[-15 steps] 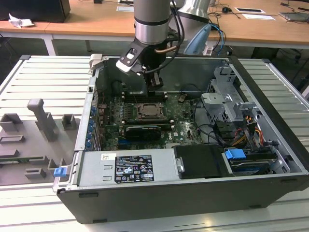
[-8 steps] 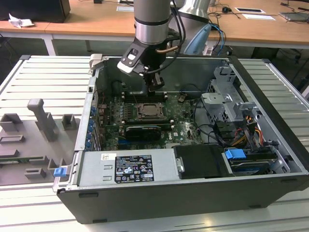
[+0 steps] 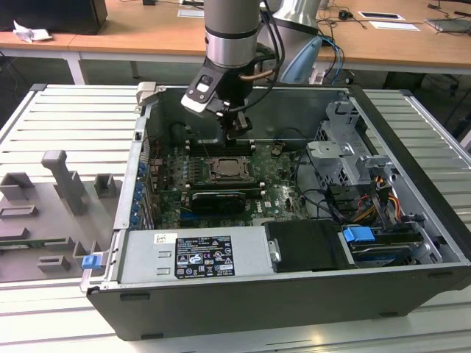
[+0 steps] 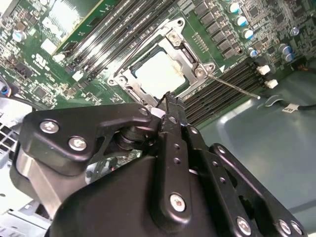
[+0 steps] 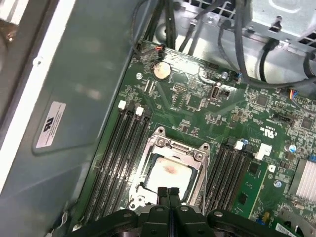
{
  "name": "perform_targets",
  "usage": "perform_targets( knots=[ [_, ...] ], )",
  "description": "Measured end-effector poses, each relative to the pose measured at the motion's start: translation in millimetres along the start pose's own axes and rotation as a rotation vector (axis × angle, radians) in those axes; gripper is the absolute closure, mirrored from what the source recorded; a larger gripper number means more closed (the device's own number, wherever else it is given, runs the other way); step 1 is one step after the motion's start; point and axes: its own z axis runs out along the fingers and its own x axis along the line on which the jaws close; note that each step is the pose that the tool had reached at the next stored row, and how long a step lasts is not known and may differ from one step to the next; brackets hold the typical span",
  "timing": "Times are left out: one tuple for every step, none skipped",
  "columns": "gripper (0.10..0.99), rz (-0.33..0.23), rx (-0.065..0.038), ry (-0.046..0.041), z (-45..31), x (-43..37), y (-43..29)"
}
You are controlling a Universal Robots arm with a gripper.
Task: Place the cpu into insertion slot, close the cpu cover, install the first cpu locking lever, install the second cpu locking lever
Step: 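Install the first cpu locking lever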
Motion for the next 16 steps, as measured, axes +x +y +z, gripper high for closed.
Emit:
perform_targets(
  knots=[
    [0.980, -0.017, 0.000, 0.0009, 0.0, 0.0, 0.0],
    [0.980, -0.027, 0.001, 0.0015, 0.0, 0.0, 0.0],
    [0.980, -0.040, 0.001, 0.0023, 0.0, 0.0, 0.0],
    [0.980, -0.049, 0.001, 0.0028, 0.0, 0.0, 0.0],
    [0.980, -0.055, 0.001, 0.0031, 0.0, 0.0, 0.0],
    [0.980, -0.061, 0.001, 0.0034, 0.0, 0.0, 0.0],
    [0.980, -0.067, 0.001, 0.0038, 0.0, 0.0, 0.0],
    [0.980, -0.093, 0.002, 0.0053, 0.0, 0.0, -0.1],
    [0.980, -0.136, 0.003, 0.0078, 0.0, 0.0, -0.1],
    [0.980, -0.170, 0.004, 0.0097, 0.0, 0.0, -0.1],
    [0.980, -0.178, 0.004, 0.0101, 0.0, 0.0, -0.1],
    [0.980, -0.184, 0.004, 0.0104, 0.0, 0.0, -0.1],
    [0.980, -0.191, 0.004, 0.0109, 0.0, 0.0, -0.1],
    [0.980, -0.196, 0.004, 0.0111, 0.0, 0.0, -0.1],
    [0.980, -0.206, 0.004, 0.0116, 0.0, 0.0, -0.1],
    [0.980, -0.210, 0.004, 0.0120, 0.0, 0.0, -0.1]
  ],
)
